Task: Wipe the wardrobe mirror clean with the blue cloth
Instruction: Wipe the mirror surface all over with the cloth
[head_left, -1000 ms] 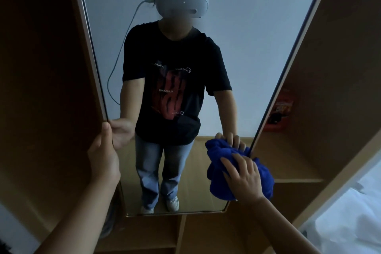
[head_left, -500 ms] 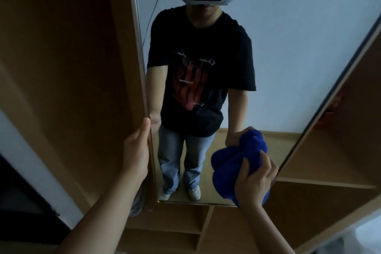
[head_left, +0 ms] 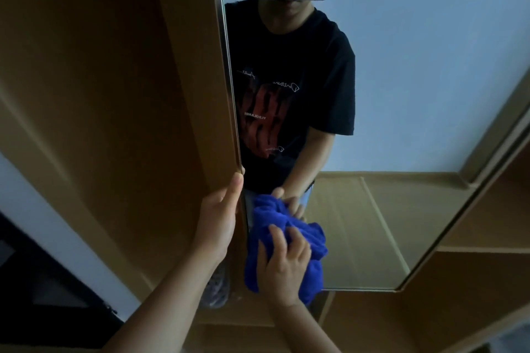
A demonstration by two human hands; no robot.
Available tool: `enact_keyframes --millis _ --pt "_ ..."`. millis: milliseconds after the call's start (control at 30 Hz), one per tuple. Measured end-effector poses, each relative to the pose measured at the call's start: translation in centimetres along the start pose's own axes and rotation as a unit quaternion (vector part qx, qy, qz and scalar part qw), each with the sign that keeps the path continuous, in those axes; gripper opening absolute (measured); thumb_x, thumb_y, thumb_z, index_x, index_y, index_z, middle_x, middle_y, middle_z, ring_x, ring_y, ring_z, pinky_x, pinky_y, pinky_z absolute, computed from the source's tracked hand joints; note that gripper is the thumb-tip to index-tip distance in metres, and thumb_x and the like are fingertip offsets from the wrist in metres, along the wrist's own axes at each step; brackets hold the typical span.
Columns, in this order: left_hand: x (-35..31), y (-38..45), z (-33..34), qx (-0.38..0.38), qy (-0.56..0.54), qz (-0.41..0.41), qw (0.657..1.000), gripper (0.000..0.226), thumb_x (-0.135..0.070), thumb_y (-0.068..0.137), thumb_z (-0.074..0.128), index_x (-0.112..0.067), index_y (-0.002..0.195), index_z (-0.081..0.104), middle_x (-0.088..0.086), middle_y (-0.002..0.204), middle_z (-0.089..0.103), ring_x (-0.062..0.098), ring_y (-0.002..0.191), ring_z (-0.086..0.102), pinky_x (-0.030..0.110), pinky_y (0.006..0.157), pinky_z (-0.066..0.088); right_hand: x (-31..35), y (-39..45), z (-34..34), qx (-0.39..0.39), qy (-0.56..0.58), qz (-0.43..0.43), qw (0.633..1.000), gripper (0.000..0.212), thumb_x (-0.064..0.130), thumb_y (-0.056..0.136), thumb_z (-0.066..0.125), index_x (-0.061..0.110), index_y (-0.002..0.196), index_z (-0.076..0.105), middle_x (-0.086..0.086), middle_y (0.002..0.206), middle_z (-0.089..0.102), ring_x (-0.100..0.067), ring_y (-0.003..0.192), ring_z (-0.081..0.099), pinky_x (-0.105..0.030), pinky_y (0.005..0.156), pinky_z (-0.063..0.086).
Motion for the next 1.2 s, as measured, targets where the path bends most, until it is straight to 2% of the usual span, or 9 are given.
enact_keyframes --millis 100,200,367,467,567,767,967,1133,1200 --pt "-0.1 0.4 -0.1 0.003 0.013 0.015 1.000 0.038 -0.074 0.066 0.048 -0.048 0.087 0.065 -0.027 0.087 0.065 -0.007 0.092 0.057 0.028 0.094 0.043 1.1 -1.5 1.9 0.035 0.013 0.003 0.999 0.026 0.035 0.100 0.028 0.022 0.108 0.048 -0.010 0.107 0.043 -0.026 0.092 0.046 -0.041 0.069 0.053" --pt "0.0 0.6 -0.1 0.003 0.020 0.018 1.000 0.050 -0.077 0.063 0.045 -0.045 0.098 0.062 -0.026 0.096 0.065 -0.002 0.102 0.057 0.032 0.099 0.043 0.6 -1.6 2.2 0.050 0.016 0.008 0.999 0.024 0.031 0.087 0.047 0.023 0.109 0.048 -0.009 0.108 0.043 -0.024 0.091 0.046 -0.040 0.071 0.053" --pt "0.6 0.1 -0.1 -0.011 0.006 0.019 1.000 0.063 -0.080 0.062 0.046 -0.041 0.110 0.061 -0.013 0.124 0.061 0.008 0.120 0.052 0.041 0.107 0.037 -2.7 -0.9 -0.2 0.040 -0.006 0.014 0.999 0.030 0.028 0.080 0.051 0.023 0.110 0.048 -0.009 0.108 0.043 -0.024 0.091 0.045 -0.039 0.075 0.052" --pt "1.1 -0.4 0.5 -0.021 -0.024 0.026 0.999 0.046 -0.074 0.074 0.045 -0.044 0.104 0.061 -0.015 0.123 0.060 0.007 0.123 0.051 0.038 0.111 0.033 -5.8 -0.2 -2.2 0.023 -0.027 0.029 0.999 0.031 0.025 0.080 0.052 0.021 0.110 0.047 -0.009 0.110 0.043 -0.026 0.095 0.046 -0.042 0.078 0.052" --pt "3.5 -1.4 1.3 -0.021 -0.027 0.011 0.999 0.040 -0.063 0.085 0.038 -0.043 0.118 0.049 -0.012 0.133 0.051 0.009 0.131 0.042 0.033 0.112 0.029 -8.4 0.1 -3.8 0.026 -0.048 0.035 0.998 0.032 0.027 0.079 0.051 0.018 0.110 0.047 -0.010 0.111 0.041 -0.028 0.097 0.044 -0.048 0.079 0.052" --pt "8.1 -2.5 1.2 -0.080 0.072 -0.054 0.993 0.054 -0.041 0.097 0.026 -0.015 0.145 0.027 0.004 0.153 0.028 0.019 0.139 0.029 0.041 0.115 0.024 -12.5 -0.5 -5.6 0.038 -0.059 0.031 0.997 0.034 0.025 0.079 0.049 0.012 0.110 0.045 -0.013 0.112 0.037 -0.032 0.100 0.041 -0.057 0.079 0.049" --pt "11.4 -3.4 1.5 -0.084 0.107 -0.107 0.985 0.054 -0.043 0.098 0.023 -0.018 0.146 0.024 0.003 0.154 0.025 0.021 0.140 0.028 0.043 0.116 0.022 -19.5 -2.1 -7.1 0.084 -0.002 0.166 0.983 0.038 0.029 0.081 0.042 0.016 0.116 0.037 -0.035 0.115 0.044 -0.049 0.104 0.046 -0.056 0.087 0.044" --pt "13.1 -3.8 1.8 -0.085 0.131 -0.141 0.978 0.056 -0.048 0.096 0.024 -0.021 0.145 0.030 0.002 0.152 0.030 0.022 0.139 0.031 0.040 0.114 0.025 -24.2 -3.7 -8.6 0.089 0.022 0.253 0.963 0.035 0.027 0.084 0.045 0.019 0.116 0.033 -0.031 0.124 0.036 -0.044 0.104 0.046 -0.044 0.084 0.042" --pt "13.9 -3.7 1.7 -0.081 0.134 -0.157 0.975 0.066 -0.060 0.089 0.021 -0.025 0.144 0.031 0.002 0.152 0.032 0.023 0.137 0.035 0.043 0.112 0.028 -25.1 -4.7 -8.4 0.074 0.046 0.311 0.946 0.048 0.034 0.084 0.043 0.010 0.124 0.034 -0.029 0.126 0.033 -0.041 0.107 0.045 -0.044 0.085 0.041"
Point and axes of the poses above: each hand's wrist, its own y-axis towards the middle knuckle, its own z-axis out of the palm, x = y × z, the point moved 7 cm from there along y, towards the middle knuckle
